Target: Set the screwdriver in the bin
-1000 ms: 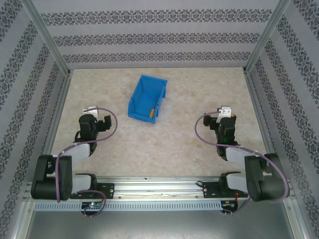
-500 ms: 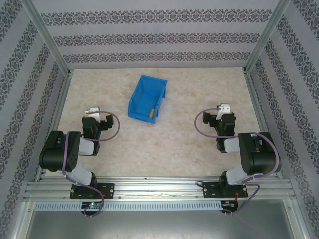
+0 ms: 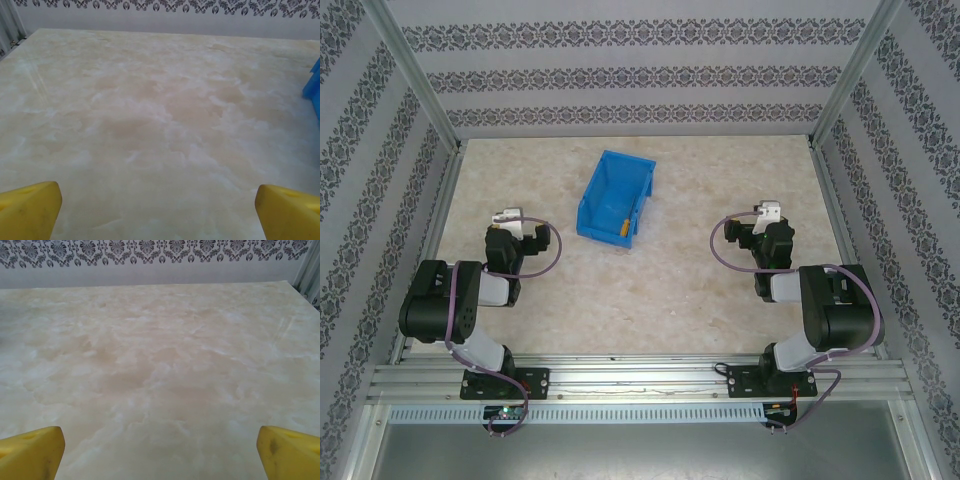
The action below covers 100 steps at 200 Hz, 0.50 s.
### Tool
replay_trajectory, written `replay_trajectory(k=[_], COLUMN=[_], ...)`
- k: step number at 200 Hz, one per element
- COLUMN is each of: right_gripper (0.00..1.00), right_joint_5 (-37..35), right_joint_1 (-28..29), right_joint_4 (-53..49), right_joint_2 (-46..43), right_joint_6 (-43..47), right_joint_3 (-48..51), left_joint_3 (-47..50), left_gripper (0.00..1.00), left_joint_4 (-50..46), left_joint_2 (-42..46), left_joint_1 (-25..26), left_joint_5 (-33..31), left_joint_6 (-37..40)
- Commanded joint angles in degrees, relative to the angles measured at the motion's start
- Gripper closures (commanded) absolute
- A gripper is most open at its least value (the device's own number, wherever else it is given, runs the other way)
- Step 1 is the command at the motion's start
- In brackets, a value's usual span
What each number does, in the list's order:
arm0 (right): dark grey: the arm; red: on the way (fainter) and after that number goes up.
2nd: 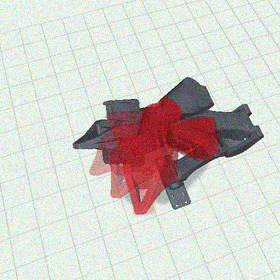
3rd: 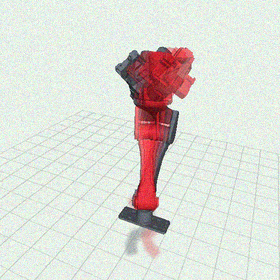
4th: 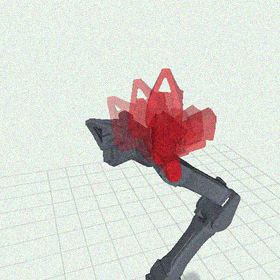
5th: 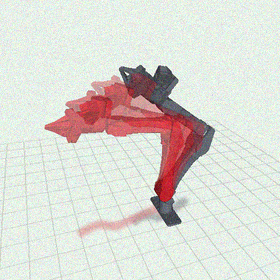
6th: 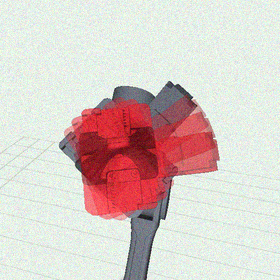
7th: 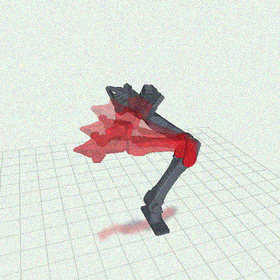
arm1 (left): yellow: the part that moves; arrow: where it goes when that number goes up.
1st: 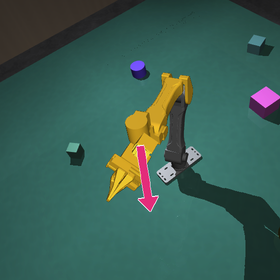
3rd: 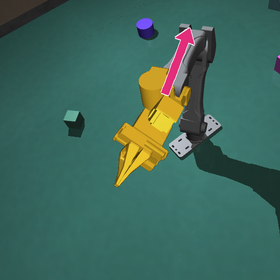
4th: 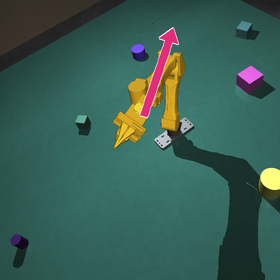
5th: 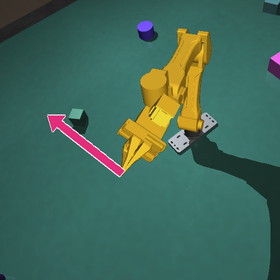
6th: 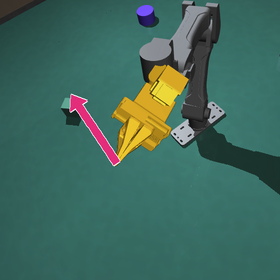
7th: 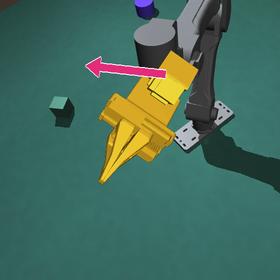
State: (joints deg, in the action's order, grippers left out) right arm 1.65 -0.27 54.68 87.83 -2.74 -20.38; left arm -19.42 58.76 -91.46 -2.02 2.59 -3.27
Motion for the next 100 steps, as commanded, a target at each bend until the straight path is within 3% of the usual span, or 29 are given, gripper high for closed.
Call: replay_trajectory(k=[1, 100], right_gripper=[0.02, 0.02], right_joint_5=[1.3, 1.2], right_joint_1=[-0.2, -0.1], right_joint_4=[1.0, 0.7], right_joint_2=[0.2, 0.3], right_joint_6=[0.5, 0.5], right_joint_3=[-0.9, -1.1], left_joint_3=[-1.0, -1.0], left_gripper=[0.01, 0.01], left_joint_4=[-1.2, -1.2], left_joint_2=[0.3, 0.3], left_joint_1=[-0.7, -0.7], left_joint_5=[1.2, 1.2], left_joint_6=[0.8, 0.8])
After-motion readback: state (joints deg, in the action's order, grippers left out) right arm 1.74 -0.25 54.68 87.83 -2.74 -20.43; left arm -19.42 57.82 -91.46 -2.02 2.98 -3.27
